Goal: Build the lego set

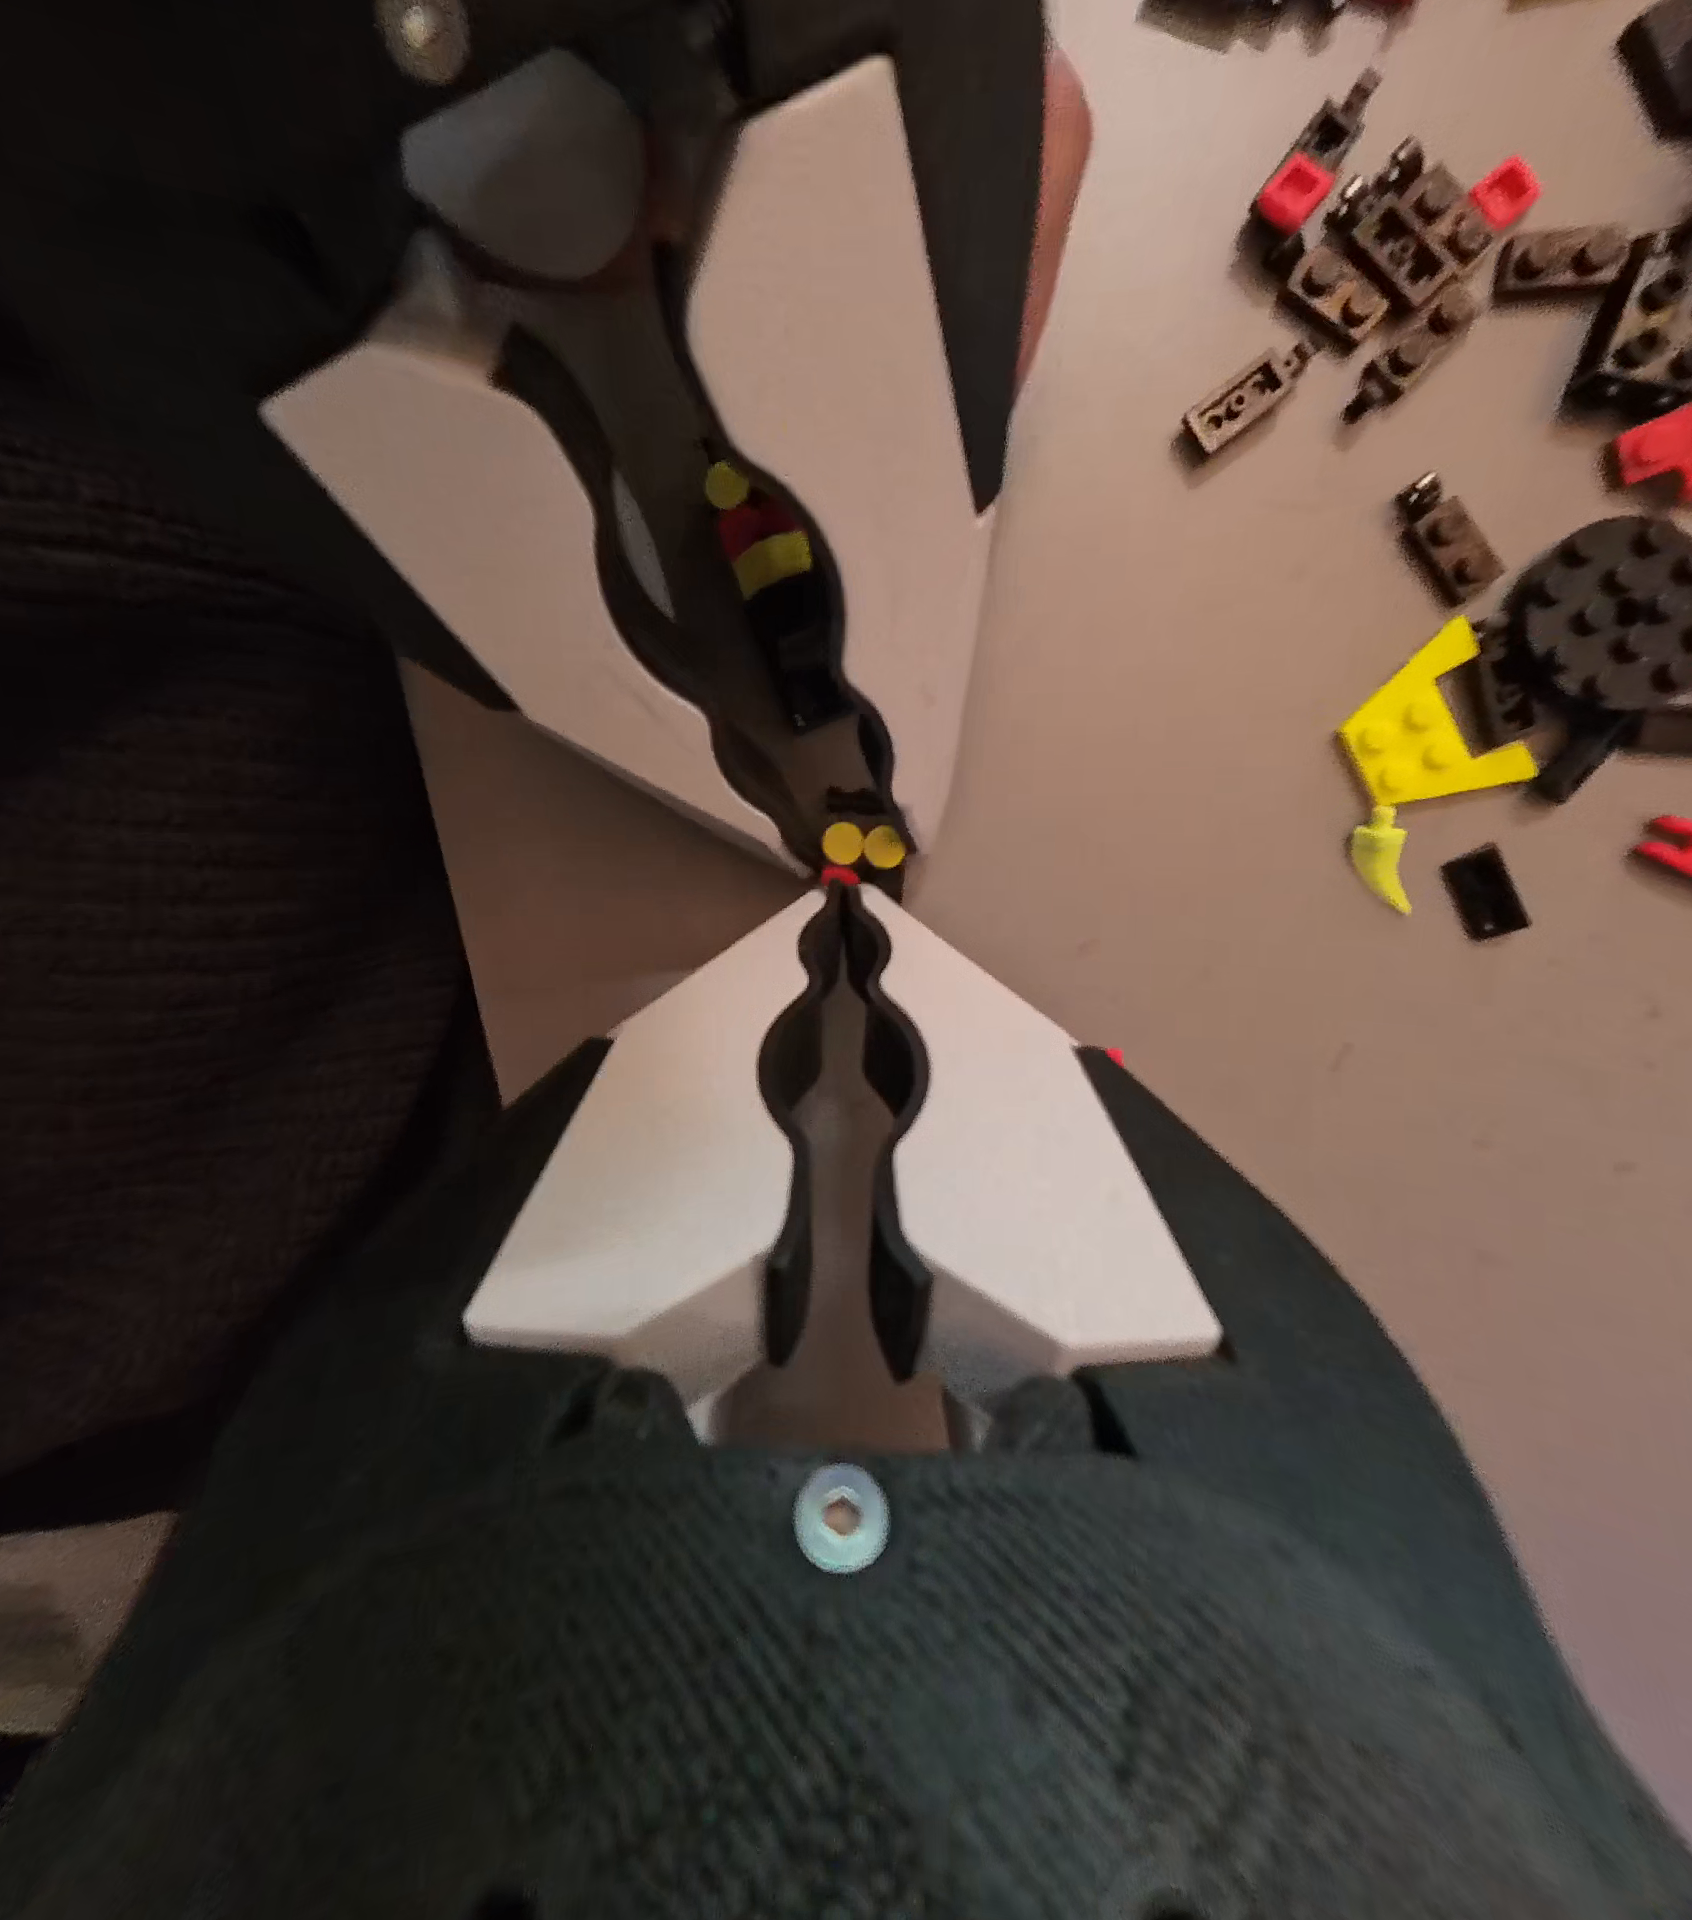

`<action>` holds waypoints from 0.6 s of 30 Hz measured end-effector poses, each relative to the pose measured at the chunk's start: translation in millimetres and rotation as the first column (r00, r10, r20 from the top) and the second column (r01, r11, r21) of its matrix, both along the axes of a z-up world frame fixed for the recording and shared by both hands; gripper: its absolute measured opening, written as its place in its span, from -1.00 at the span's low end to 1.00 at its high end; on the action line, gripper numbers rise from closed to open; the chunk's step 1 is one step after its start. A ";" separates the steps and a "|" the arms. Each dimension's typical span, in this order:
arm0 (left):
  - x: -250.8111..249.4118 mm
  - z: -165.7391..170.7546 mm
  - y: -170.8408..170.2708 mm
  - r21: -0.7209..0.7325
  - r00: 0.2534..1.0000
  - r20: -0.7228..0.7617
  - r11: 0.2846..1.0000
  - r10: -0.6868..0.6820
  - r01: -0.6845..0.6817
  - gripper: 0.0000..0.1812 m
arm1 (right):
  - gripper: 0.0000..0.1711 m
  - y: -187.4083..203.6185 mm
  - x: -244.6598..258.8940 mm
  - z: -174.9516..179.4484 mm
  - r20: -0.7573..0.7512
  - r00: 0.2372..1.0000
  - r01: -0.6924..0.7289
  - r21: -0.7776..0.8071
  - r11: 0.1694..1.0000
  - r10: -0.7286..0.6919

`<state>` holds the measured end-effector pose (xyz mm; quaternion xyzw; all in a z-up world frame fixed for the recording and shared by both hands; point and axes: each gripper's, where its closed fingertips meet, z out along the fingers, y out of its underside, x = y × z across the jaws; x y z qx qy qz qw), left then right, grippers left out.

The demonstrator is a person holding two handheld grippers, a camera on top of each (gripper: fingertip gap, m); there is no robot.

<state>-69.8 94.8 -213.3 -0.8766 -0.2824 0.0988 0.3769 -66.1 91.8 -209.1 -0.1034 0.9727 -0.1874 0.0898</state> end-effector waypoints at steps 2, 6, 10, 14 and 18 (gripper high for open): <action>-0.4 -0.2 0.1 0.003 1.000 0.002 1.000 0.002 -0.002 -0.84 | -1.00 -0.2 -0.4 -0.2 0.037 0.998 0.045 0.035 0.998 -0.046; -0.5 -0.7 0.2 -0.010 1.000 -0.016 1.000 -0.003 0.003 -0.84 | -1.00 -0.2 -0.8 -0.7 0.041 0.996 0.079 0.080 0.994 -0.082; -0.8 -1.1 0.0 -0.022 1.000 -0.029 1.000 -0.004 0.003 -0.84 | -1.00 -1.0 -1.2 -1.1 0.016 0.995 0.091 0.133 0.987 -0.094; -0.8 -1.1 0.8 -0.016 1.000 -0.031 1.000 -0.002 0.001 -0.84 | -1.00 -4.1 -8.6 -2.9 -0.042 0.994 0.104 0.138 0.985 -0.099; -0.7 -0.9 0.7 -0.021 1.000 -0.024 1.000 -0.006 0.005 -0.84 | -1.00 -3.9 -8.4 -2.3 -0.041 0.995 0.091 0.096 0.991 -0.087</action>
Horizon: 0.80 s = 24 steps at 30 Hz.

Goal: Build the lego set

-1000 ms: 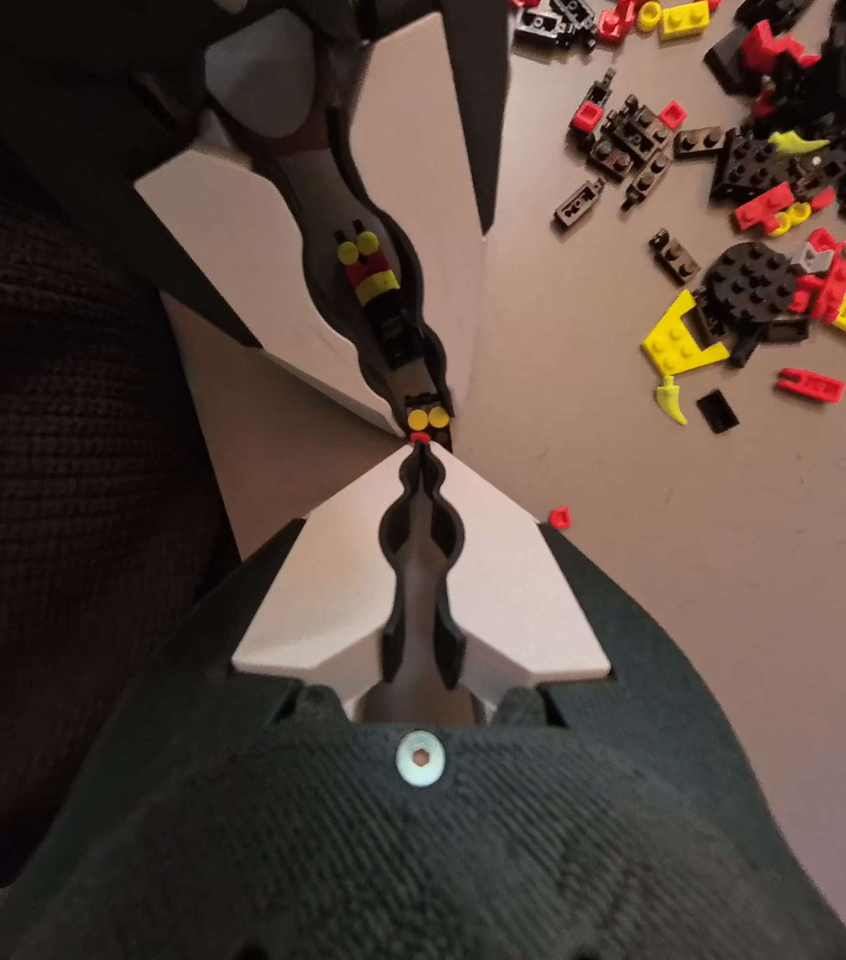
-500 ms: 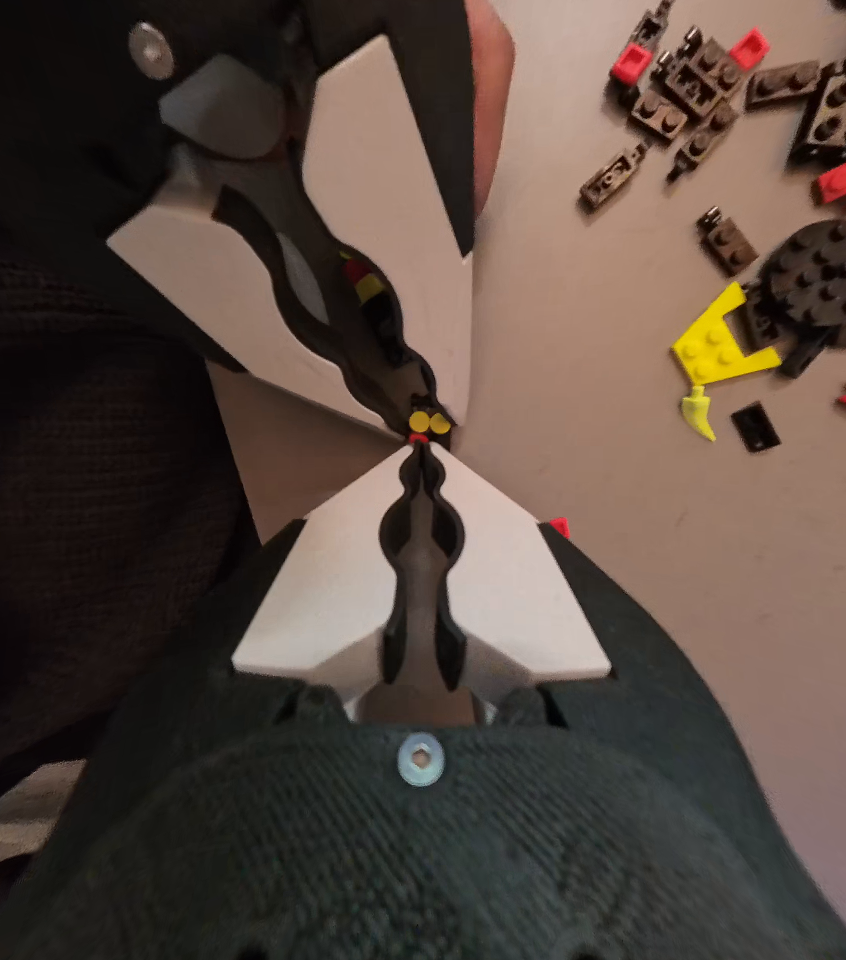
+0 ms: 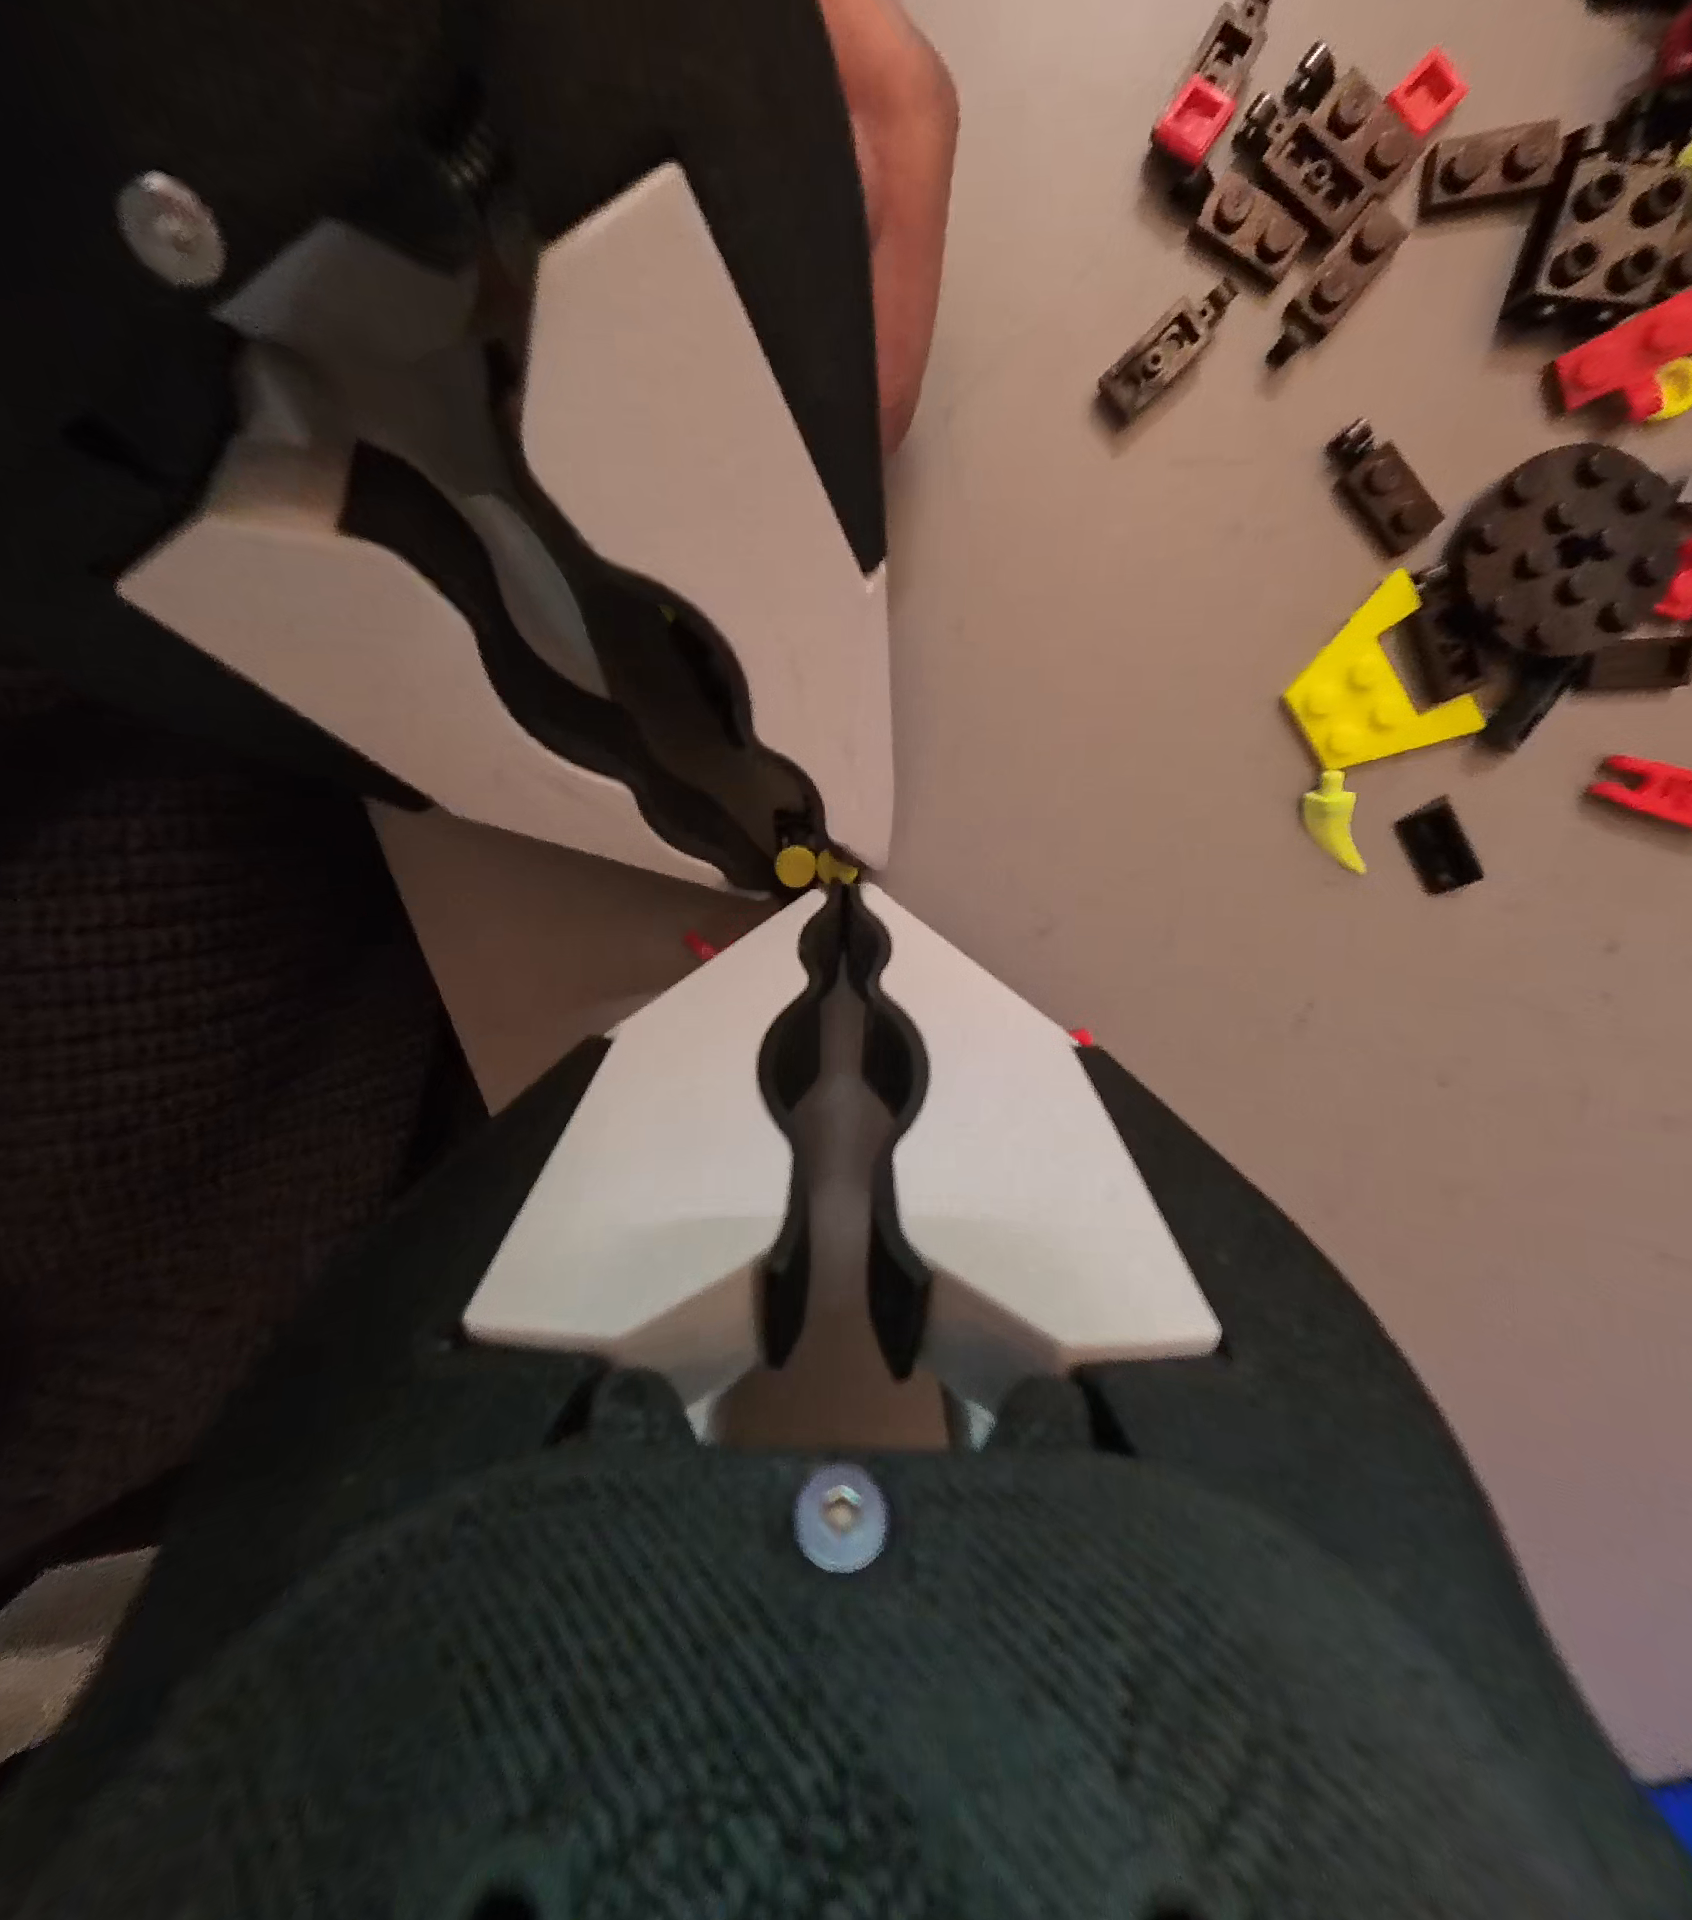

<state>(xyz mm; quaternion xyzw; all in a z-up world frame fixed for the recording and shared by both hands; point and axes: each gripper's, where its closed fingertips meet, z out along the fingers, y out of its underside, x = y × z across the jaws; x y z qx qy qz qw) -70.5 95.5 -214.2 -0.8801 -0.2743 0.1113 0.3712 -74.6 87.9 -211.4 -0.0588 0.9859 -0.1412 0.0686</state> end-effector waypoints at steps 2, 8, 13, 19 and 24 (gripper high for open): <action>-0.4 0.2 0.6 0.014 1.000 0.007 1.000 0.004 -0.004 -0.84 | -1.00 -0.4 3.4 2.7 0.036 0.999 0.004 -0.052 0.999 -0.002; -1.0 0.4 -1.2 0.007 1.000 0.009 1.000 0.007 -0.007 -0.84 | -1.00 4.9 -14.1 23.4 -0.044 0.997 0.057 -0.211 0.976 -0.068; -0.4 0.3 -3.4 -0.027 1.000 -0.020 1.000 -0.001 0.001 -0.84 | -1.00 14.8 -1.5 32.4 -0.092 0.993 0.039 -0.318 0.947 -0.072; 1.7 5.0 -4.9 -0.017 1.000 -0.020 1.000 -0.016 0.016 -0.76 | -0.92 21.2 24.2 10.9 -0.098 0.995 -0.032 -0.300 0.953 0.002; 0.1 9.9 -7.2 0.010 1.000 -0.013 1.000 -0.014 0.014 -0.74 | -0.85 16.4 33.2 -5.3 -0.075 0.996 -0.076 -0.272 0.959 0.057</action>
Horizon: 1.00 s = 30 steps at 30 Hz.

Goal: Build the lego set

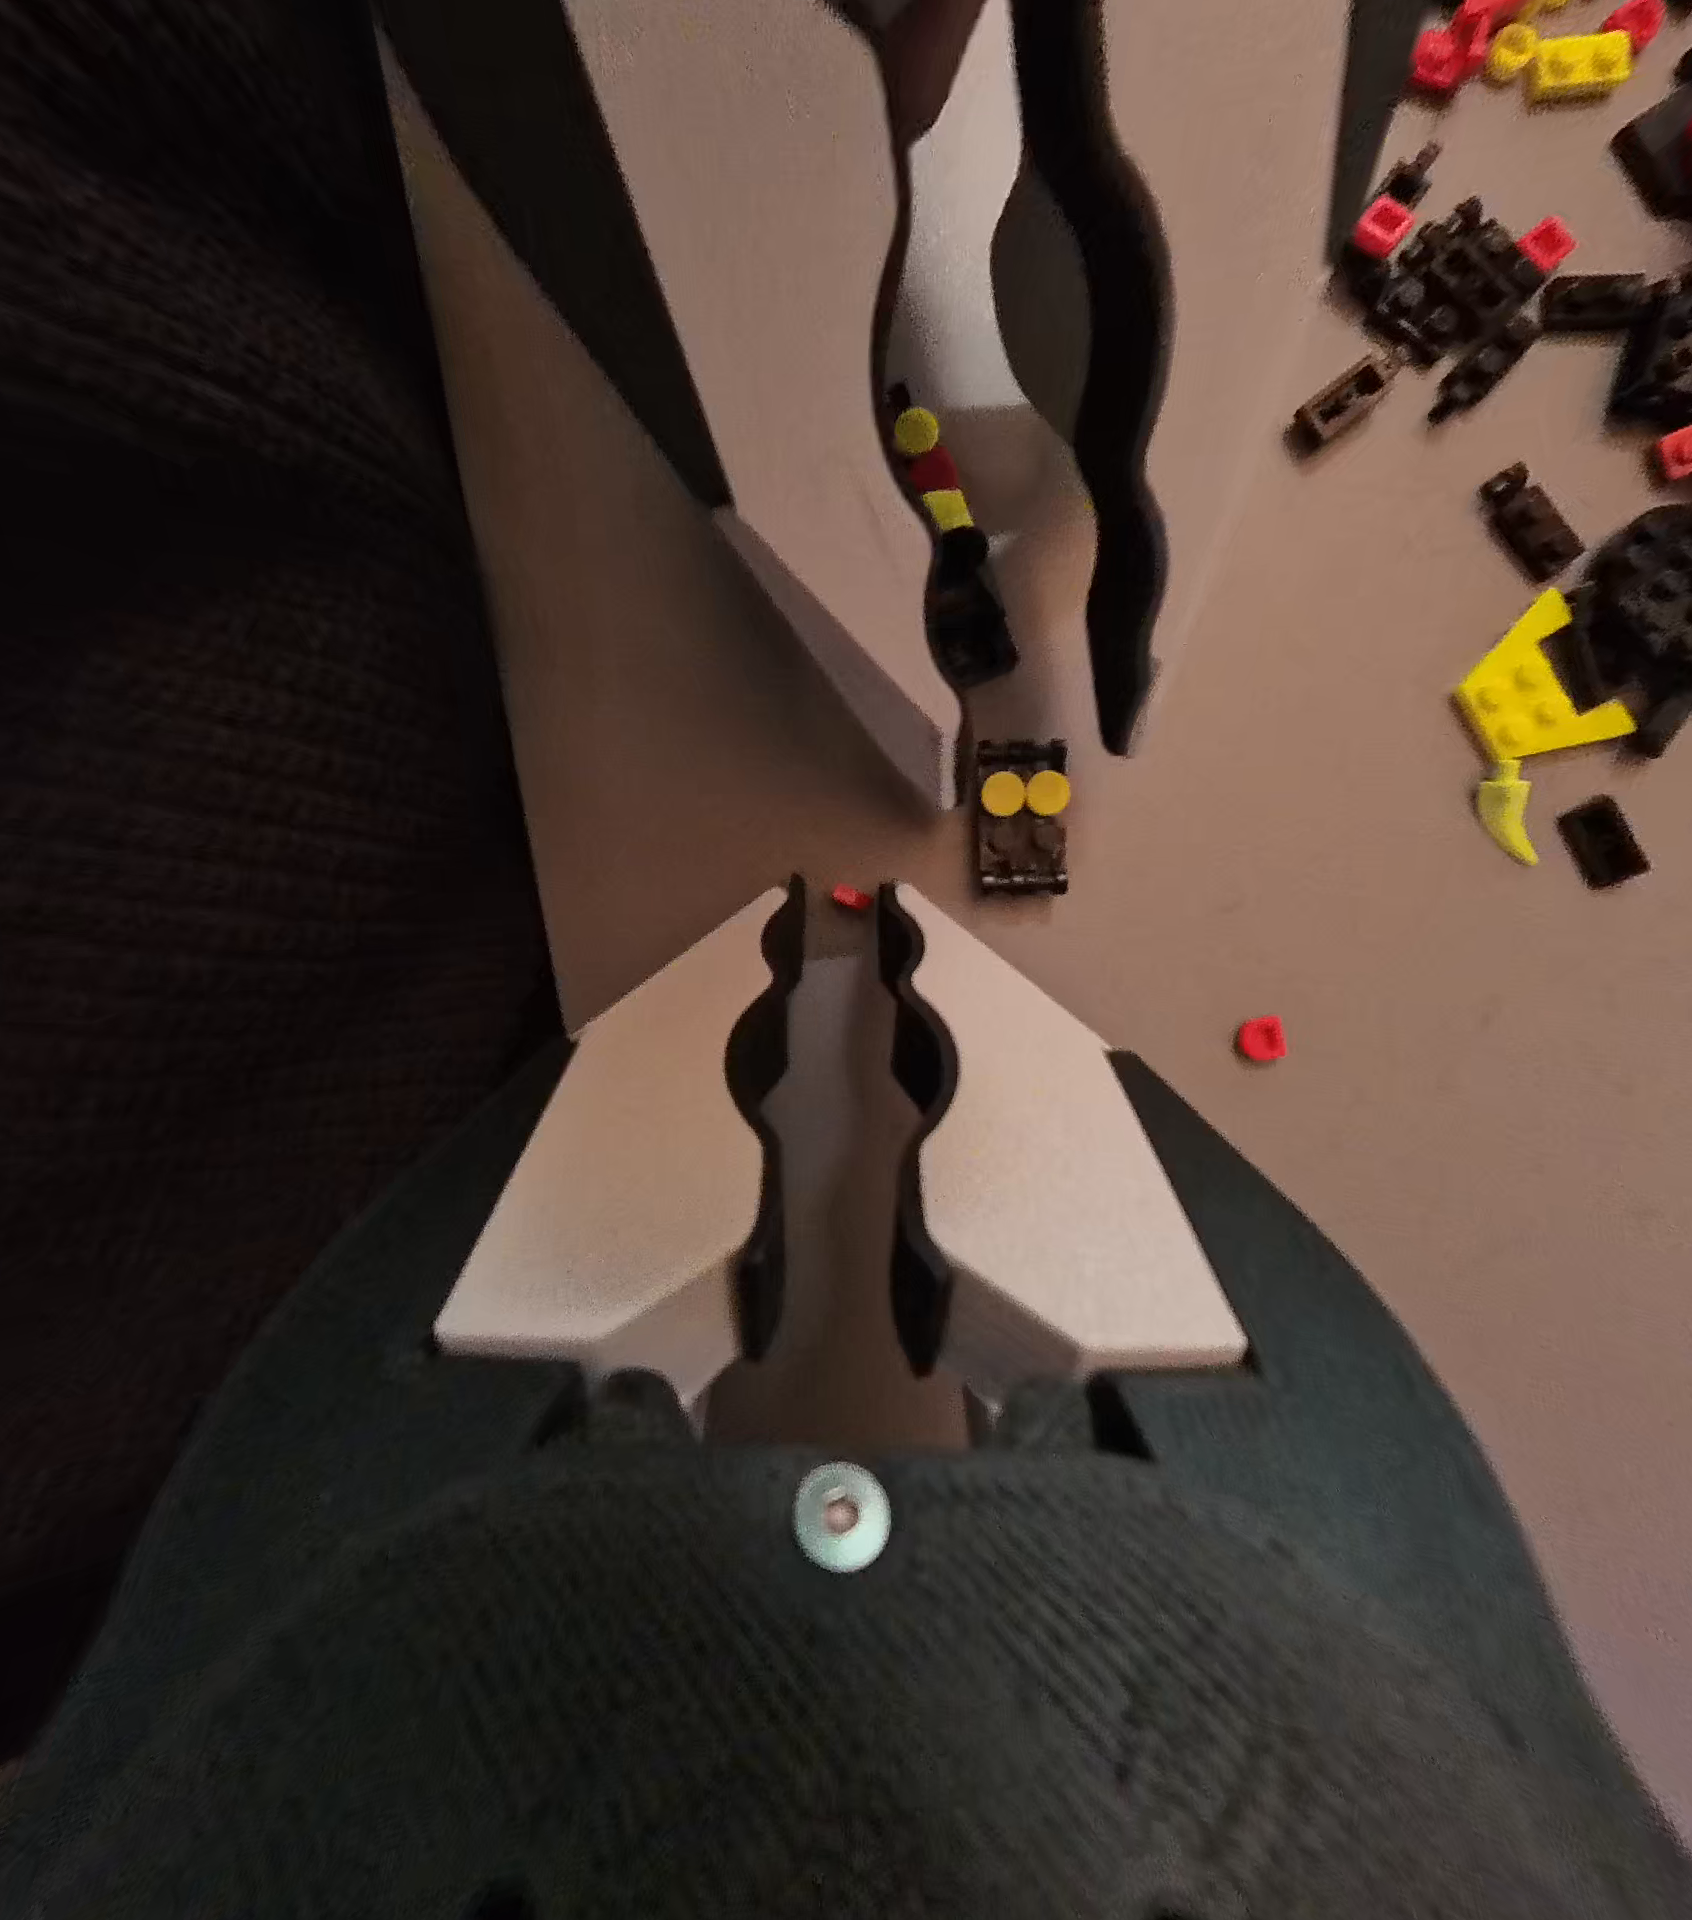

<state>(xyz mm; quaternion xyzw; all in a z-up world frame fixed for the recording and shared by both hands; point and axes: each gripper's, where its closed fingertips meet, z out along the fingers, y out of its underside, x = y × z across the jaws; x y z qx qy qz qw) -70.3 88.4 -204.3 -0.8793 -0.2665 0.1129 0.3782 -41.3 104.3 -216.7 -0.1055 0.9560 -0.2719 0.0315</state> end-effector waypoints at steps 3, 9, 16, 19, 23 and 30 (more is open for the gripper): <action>-1.2 1.4 -1.0 0.013 1.000 0.005 1.000 0.002 -0.002 -0.74 | -0.92 -0.4 -0.4 1.7 -0.024 1.000 -0.014 -0.011 1.000 0.014; -3.5 9.2 1.2 0.068 1.000 -0.006 0.998 0.004 -0.004 -0.75 | -0.92 -12.8 -11.1 42.7 -0.054 0.999 -0.011 -0.230 0.973 -0.001; -0.5 53.9 13.5 0.337 0.999 -0.031 0.941 -0.026 0.035 -0.80 | -0.93 -9.9 -10.2 119.5 -0.319 0.947 -0.224 -0.564 0.795 0.041; 17.3 79.5 21.7 0.547 0.982 0.120 0.835 -0.143 0.055 -0.82 | -0.93 -10.8 -4.0 126.4 -0.371 0.927 -0.269 -0.571 0.775 0.049; 27.7 103.3 17.9 0.714 0.935 0.222 0.700 -0.275 0.037 -0.98 | -0.93 -12.9 3.3 128.1 -0.392 0.918 -0.298 -0.568 0.767 0.066; 43.1 106.0 21.0 0.747 0.888 0.251 0.661 -0.384 0.074 -0.94 | -0.93 -13.6 9.9 130.0 -0.396 0.914 -0.320 -0.573 0.755 0.088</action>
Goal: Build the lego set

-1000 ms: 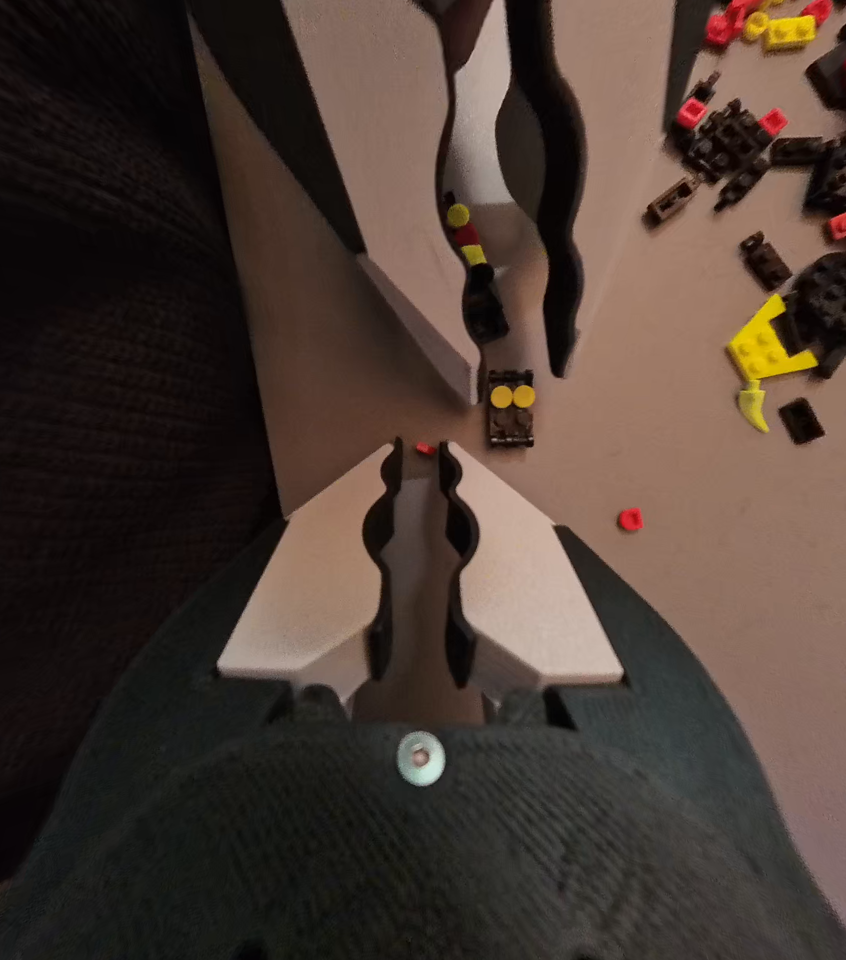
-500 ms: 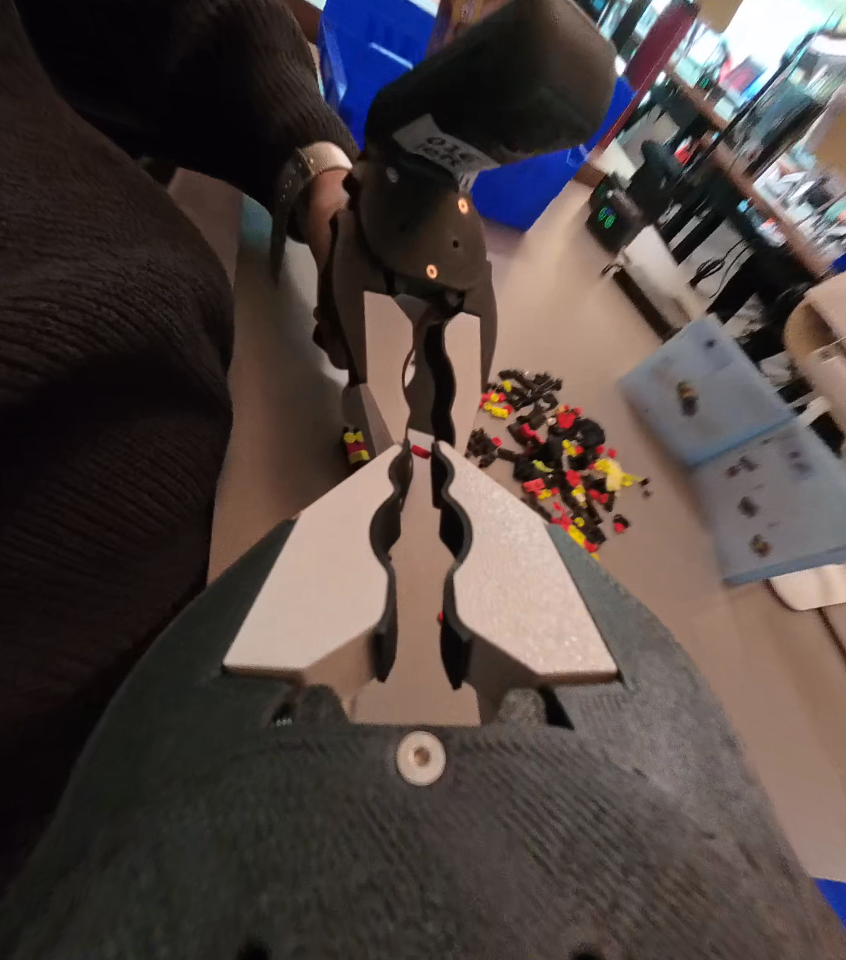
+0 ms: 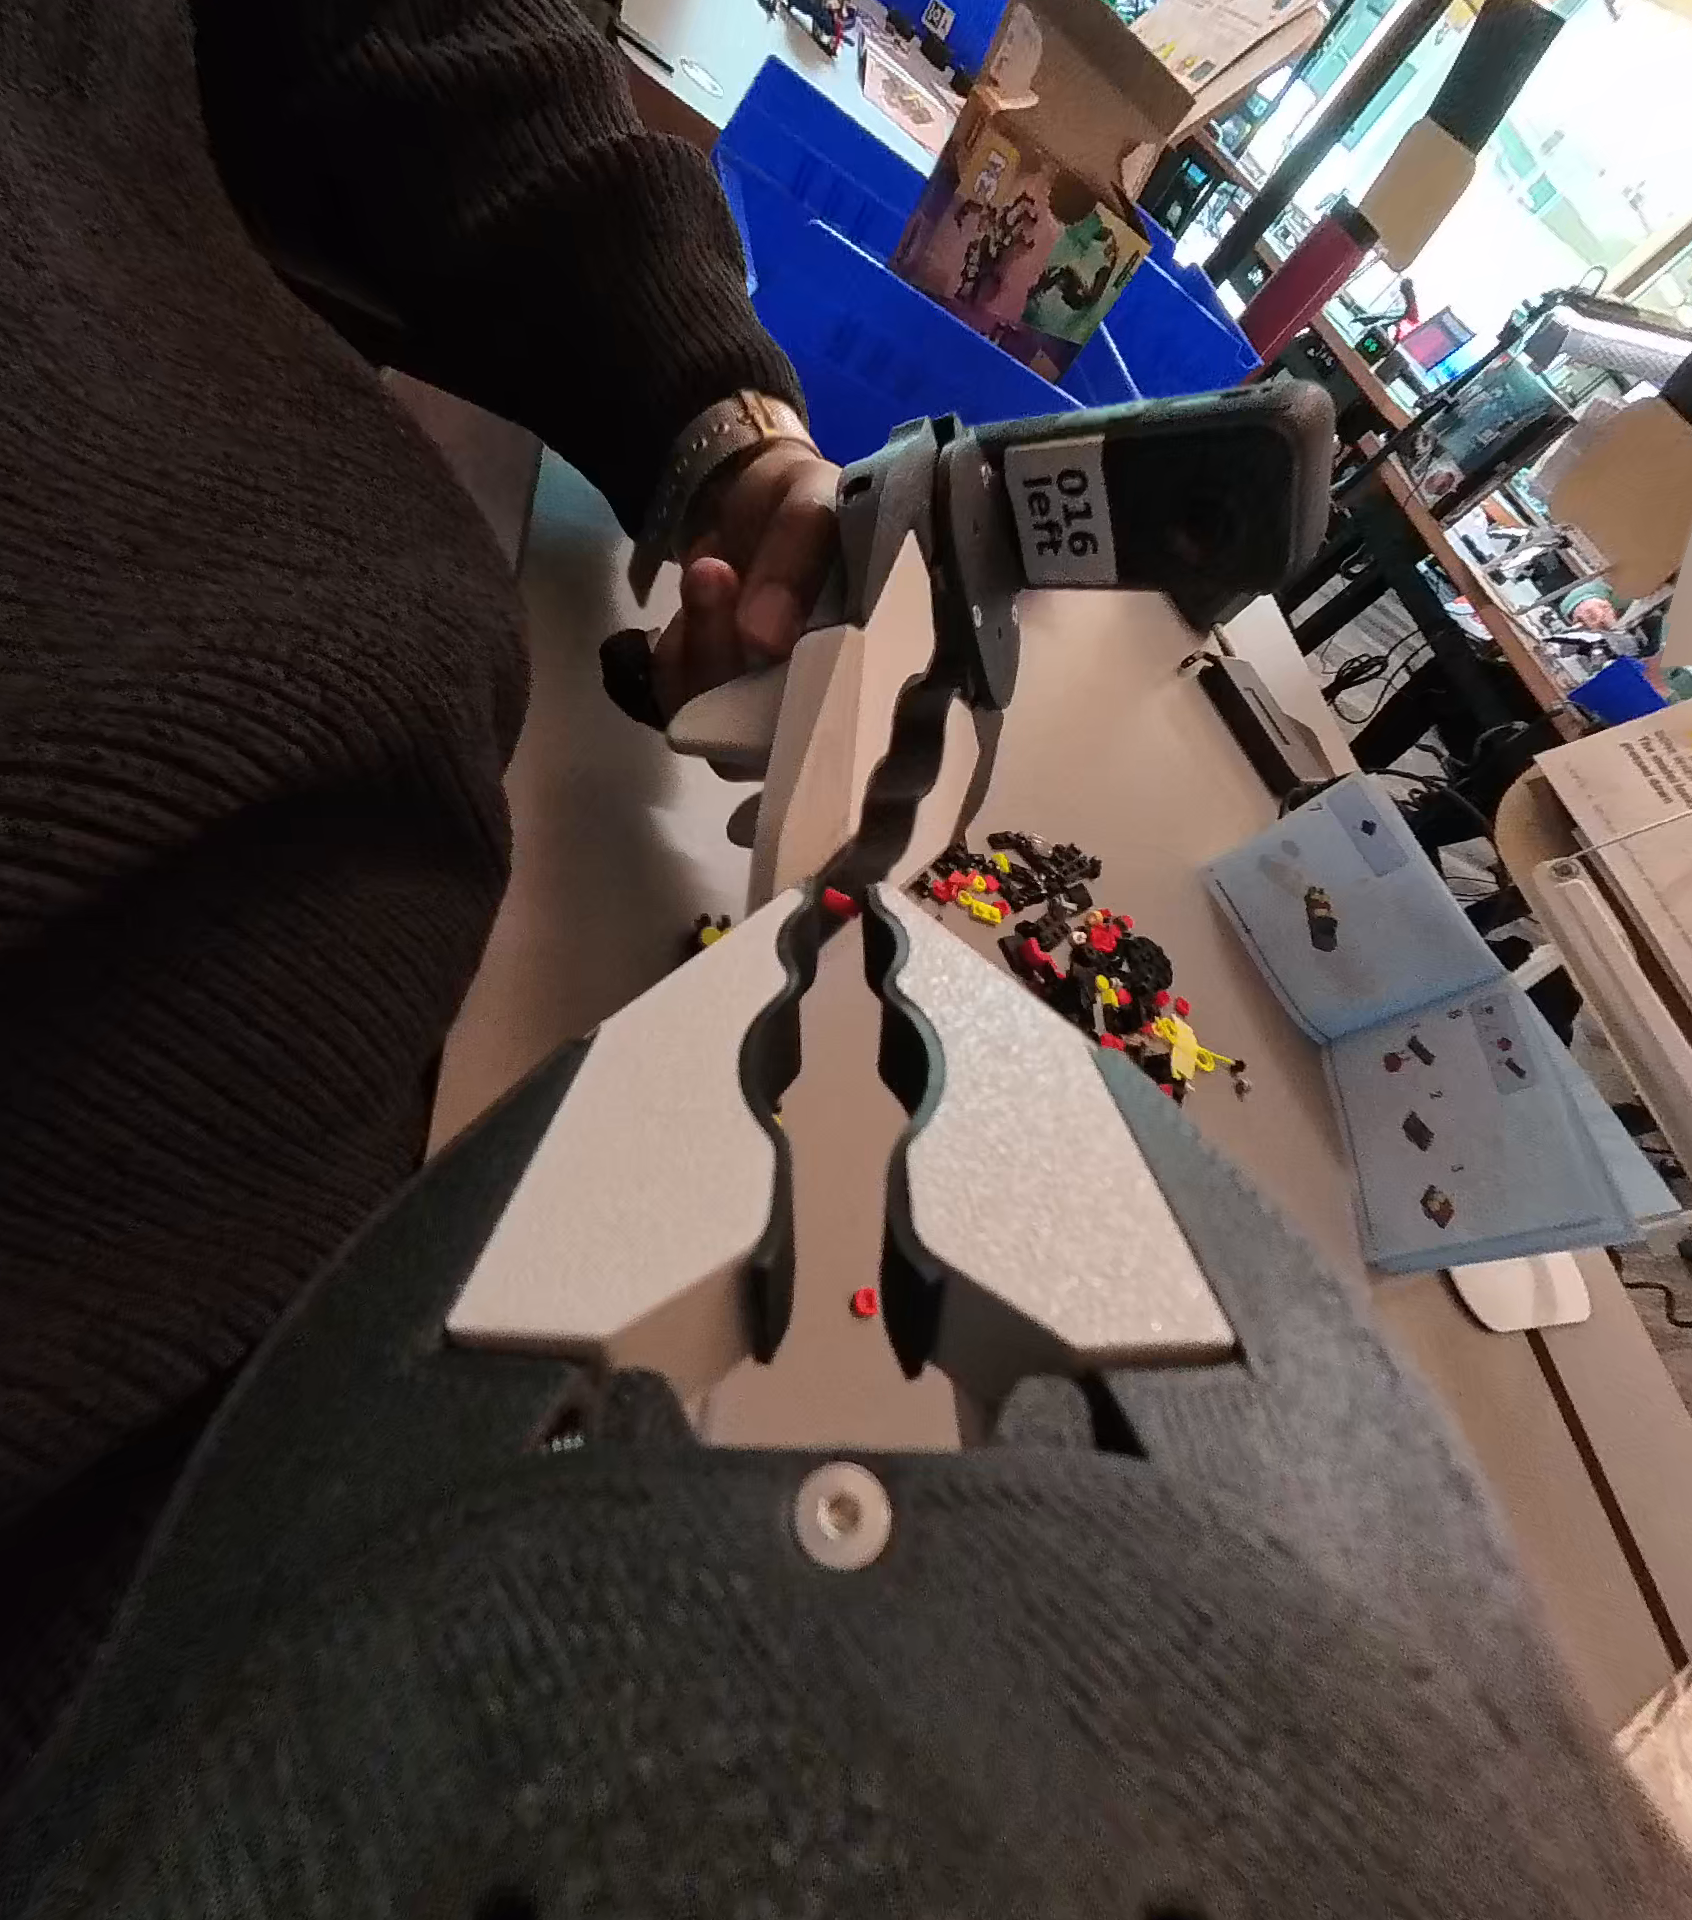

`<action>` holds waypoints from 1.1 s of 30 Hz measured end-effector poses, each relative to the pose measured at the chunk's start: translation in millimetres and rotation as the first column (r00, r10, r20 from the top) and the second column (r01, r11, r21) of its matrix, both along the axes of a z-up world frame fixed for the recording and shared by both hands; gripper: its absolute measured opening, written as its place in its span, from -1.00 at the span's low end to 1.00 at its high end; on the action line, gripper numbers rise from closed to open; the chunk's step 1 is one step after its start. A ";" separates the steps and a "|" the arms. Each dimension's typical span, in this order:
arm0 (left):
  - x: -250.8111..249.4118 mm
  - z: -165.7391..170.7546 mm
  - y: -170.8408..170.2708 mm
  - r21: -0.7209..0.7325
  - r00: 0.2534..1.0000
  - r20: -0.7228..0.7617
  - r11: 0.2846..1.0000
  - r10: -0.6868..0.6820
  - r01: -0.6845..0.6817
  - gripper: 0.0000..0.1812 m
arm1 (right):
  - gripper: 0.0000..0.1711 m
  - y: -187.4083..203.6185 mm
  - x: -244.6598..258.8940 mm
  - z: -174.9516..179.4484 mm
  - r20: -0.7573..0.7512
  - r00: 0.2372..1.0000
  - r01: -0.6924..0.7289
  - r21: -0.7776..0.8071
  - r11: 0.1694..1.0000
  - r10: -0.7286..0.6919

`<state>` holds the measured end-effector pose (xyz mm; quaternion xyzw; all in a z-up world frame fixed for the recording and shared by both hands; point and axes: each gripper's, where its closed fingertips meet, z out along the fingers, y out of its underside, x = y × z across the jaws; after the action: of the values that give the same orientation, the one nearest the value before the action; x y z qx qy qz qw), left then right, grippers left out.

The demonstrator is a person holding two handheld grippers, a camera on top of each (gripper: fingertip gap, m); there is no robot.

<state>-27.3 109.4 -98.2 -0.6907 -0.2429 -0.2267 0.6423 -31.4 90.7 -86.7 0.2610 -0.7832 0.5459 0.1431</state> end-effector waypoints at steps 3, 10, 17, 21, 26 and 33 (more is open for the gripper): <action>7.5 4.5 0.8 0.032 0.999 0.000 0.999 -0.044 0.044 -0.94 | -0.92 0.7 3.0 1.4 -0.004 1.000 -0.011 0.000 1.000 0.011; 13.7 11.9 -1.3 0.090 0.996 0.009 0.992 -0.088 0.087 -0.91 | -0.92 1.3 9.5 5.8 0.001 0.999 -0.035 -0.008 0.999 0.035; 9.1 15.3 -6.0 0.160 0.979 0.153 0.981 -0.133 0.108 -0.97 | -0.92 0.2 8.4 6.2 -0.026 0.999 -0.024 -0.016 1.000 0.024; 10.6 17.7 -7.9 0.187 0.975 0.159 0.975 -0.154 0.124 -0.93 | -0.92 -0.4 10.0 6.5 -0.039 0.999 -0.027 -0.018 0.999 0.027; 8.5 19.6 -9.0 0.201 0.974 0.171 0.973 -0.149 0.114 -0.93 | -0.92 -1.7 13.8 6.5 -0.058 0.998 -0.035 -0.017 0.999 0.034; 9.1 19.1 -9.2 0.202 0.972 0.177 0.972 -0.157 0.120 -0.95 | -0.92 -2.9 14.6 5.8 -0.073 0.997 -0.035 -0.016 0.999 0.034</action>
<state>-18.1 100.2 -79.1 -0.6165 -0.2317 -0.3589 0.6614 -16.7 87.8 -80.9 0.2929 -0.7680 0.5452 0.1645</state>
